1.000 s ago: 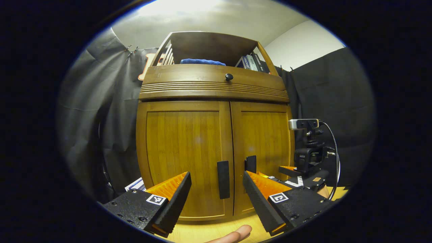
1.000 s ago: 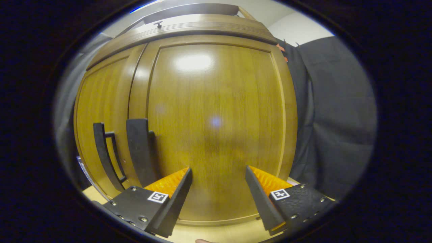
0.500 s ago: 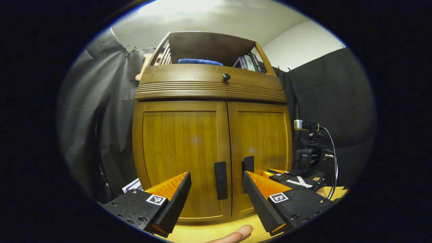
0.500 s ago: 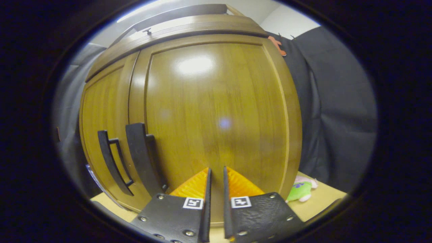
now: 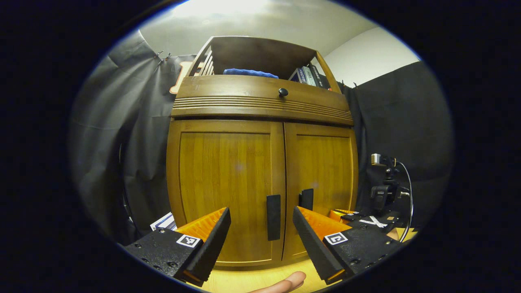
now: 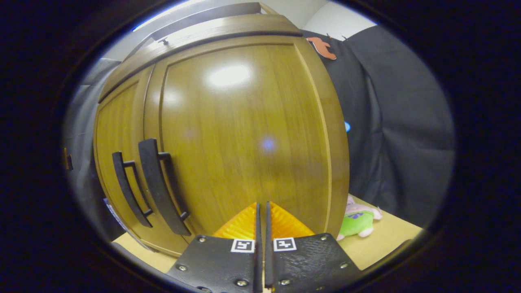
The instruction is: Open the right door of the double-door shoe cabinet with the right hand, and open the left door with the left hand.
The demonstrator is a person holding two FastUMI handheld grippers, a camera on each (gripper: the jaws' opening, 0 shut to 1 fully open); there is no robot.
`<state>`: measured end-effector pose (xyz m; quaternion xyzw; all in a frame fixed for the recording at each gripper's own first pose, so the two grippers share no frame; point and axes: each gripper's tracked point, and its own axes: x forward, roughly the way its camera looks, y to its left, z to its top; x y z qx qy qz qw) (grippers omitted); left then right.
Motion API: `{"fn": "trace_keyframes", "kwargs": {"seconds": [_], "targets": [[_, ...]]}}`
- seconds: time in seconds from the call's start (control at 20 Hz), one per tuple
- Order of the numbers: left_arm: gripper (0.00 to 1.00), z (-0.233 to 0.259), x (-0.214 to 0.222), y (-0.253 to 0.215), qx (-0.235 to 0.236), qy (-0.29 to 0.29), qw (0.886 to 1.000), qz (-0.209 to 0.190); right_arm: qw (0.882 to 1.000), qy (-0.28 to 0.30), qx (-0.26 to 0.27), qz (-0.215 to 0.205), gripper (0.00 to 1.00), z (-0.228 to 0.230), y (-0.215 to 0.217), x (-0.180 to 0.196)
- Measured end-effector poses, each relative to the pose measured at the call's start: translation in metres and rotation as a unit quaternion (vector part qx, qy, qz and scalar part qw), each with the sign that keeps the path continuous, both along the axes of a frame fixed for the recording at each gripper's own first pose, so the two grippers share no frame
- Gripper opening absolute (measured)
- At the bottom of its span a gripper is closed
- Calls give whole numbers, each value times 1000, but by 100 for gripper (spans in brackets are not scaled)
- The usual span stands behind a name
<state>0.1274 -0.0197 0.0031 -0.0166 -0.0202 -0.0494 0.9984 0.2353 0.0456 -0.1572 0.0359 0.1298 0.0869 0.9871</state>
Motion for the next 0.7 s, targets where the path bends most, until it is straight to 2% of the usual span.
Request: {"fn": "trace_keyframes", "kwargs": {"seconds": [0.15,0.2,0.3,0.4,0.45,0.5,0.55,0.6,0.65,0.7], "targets": [[98,1,2,7,-5,0,1000,7,998,-33,27,36,3,22,29,-10],[98,1,2,8,-7,0,1000,8,997,-43,32,54,10,29,39,-16],[98,2,2,9,-8,0,1000,7,996,-59,14,67,42,34,53,-23],[97,2,1,7,-8,2,1000,4,996,-80,-13,48,74,42,52,-25],[98,2,0,6,-8,2,1000,2,996,-82,-16,42,68,44,53,-24],[98,4,0,5,-9,2,1000,-1,996,-82,-12,41,77,45,54,-28],[95,4,-1,6,-9,0,1000,-1,996,-83,0,45,76,49,57,-34],[98,6,-1,7,-9,-2,1000,0,994,-87,17,62,69,53,67,-39],[98,6,-2,8,-10,-4,1000,1,993,-88,24,76,76,54,77,-43],[98,8,-2,8,-12,-4,1000,-2,993,-85,17,78,76,53,82,-42]]}}
